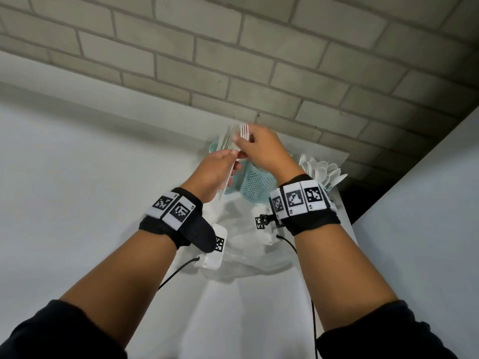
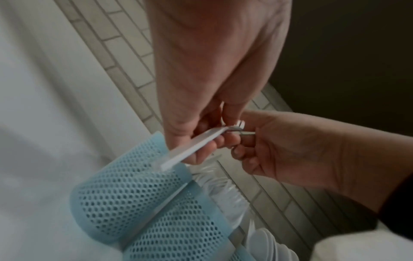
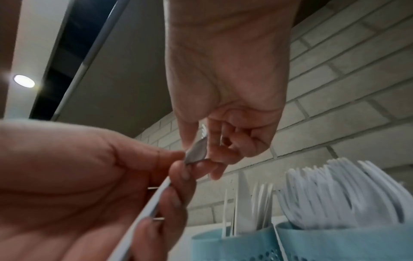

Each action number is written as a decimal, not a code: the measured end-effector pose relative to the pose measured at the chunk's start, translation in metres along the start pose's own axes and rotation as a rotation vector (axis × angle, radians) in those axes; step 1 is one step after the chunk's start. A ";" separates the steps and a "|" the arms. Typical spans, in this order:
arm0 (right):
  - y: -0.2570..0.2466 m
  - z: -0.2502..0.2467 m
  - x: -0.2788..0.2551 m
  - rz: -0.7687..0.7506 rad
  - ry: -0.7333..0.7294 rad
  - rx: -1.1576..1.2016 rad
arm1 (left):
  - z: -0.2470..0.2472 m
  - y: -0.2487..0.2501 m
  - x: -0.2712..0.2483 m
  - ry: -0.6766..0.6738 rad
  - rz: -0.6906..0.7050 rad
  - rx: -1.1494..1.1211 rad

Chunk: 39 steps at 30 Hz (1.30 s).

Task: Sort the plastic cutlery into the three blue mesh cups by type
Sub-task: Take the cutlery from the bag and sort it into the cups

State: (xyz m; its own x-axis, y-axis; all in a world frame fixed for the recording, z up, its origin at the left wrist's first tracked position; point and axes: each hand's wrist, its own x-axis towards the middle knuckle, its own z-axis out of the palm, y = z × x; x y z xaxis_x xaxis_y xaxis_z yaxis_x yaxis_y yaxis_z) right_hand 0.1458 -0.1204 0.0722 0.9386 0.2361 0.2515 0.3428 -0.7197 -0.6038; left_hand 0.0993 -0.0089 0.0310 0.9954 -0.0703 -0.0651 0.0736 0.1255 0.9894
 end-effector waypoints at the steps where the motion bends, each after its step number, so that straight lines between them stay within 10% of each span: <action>1: 0.002 -0.007 -0.001 0.008 -0.002 0.013 | 0.005 0.002 0.000 -0.015 0.023 0.014; 8: 0.021 -0.064 0.001 0.059 0.674 0.156 | 0.027 -0.011 -0.010 -0.221 -0.018 0.287; 12: 0.031 -0.058 -0.004 -0.016 0.748 0.026 | 0.035 -0.029 -0.017 -0.483 -0.048 0.770; 21: 0.067 -0.001 -0.017 0.158 0.180 -0.489 | 0.037 -0.055 -0.039 -0.714 -0.046 1.383; 26: 0.039 -0.017 -0.038 0.060 0.253 -0.292 | 0.037 -0.061 -0.042 -0.688 -0.070 1.447; 32: 0.034 -0.006 -0.084 0.379 -0.728 -0.194 | 0.032 -0.067 -0.038 -0.641 -0.093 1.487; 39: 0.054 0.007 -0.111 0.318 -0.800 -0.574 | 0.024 -0.070 -0.033 -0.597 -0.138 1.560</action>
State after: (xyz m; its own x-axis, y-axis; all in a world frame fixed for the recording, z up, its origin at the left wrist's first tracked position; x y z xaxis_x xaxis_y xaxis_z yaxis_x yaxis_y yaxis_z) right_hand 0.0600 -0.1810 0.0067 0.8055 0.1945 -0.5598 0.2012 -0.9783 -0.0503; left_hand 0.0594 -0.0391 -0.0333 0.7992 -0.3827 -0.4635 -0.3393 -0.9237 0.1777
